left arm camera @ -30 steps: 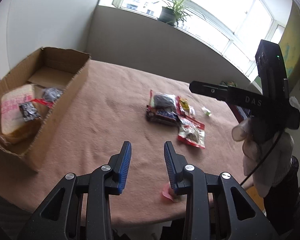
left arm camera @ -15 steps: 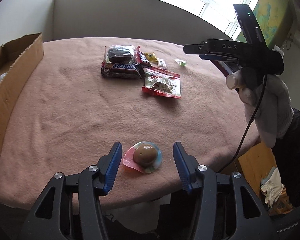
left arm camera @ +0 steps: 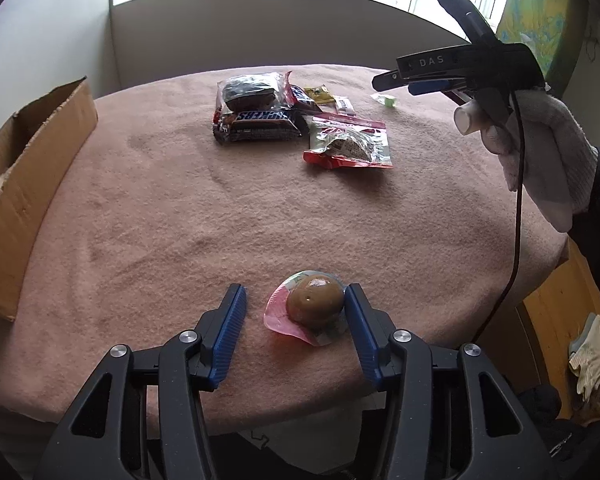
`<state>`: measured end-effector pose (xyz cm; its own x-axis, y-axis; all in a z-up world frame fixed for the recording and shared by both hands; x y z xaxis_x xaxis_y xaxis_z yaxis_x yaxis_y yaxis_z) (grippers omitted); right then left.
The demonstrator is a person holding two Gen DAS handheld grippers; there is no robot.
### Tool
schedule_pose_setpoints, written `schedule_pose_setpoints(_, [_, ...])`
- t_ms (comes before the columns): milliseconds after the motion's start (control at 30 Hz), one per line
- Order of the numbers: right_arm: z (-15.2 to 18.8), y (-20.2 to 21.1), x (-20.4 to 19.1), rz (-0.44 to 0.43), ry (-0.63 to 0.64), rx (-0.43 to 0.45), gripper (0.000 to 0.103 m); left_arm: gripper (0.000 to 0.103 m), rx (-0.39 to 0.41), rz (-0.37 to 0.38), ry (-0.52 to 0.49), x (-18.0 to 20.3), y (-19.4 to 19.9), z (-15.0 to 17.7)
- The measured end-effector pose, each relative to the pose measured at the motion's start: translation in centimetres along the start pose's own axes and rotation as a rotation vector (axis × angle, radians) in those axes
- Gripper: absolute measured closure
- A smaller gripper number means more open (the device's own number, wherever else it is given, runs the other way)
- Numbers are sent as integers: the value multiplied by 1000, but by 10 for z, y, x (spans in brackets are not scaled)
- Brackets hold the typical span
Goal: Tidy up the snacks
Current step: 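Grasp the chocolate egg with the left gripper while the right gripper grasps the green candy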
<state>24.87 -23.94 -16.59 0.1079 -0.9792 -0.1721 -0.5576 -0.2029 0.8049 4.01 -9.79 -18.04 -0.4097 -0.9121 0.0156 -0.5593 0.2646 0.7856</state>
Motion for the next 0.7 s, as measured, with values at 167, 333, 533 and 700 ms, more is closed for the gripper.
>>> schedule_pose_setpoints(167, [3,-20,10,16,-9,-28,34,71,15,-26,6,-5,3,3])
schedule_pose_setpoints(333, [3,-29,11,25,5,-48,48,71,29,-31,5,-8,3,3])
schedule_pose_setpoints(533, [1,-36,4,44,24,-48,62,72,42,-22,32,-12,2,1])
schedule_pose_setpoints(700, [2,-34,6,36,7,-53,78,73,50,-20,64,-20,2,0])
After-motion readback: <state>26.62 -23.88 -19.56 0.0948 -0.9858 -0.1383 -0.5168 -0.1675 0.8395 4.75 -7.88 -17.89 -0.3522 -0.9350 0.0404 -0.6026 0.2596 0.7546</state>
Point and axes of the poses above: each gripper's, at about its wrist camera, not at the fingertips, and y roughly against the way its jaws point, x to its right, z to its underside, the point moved 7 cm from there along -y, roughly the way its jaws point, and after that the axes turned 8 degrees about -y, right-handed, at the moved point
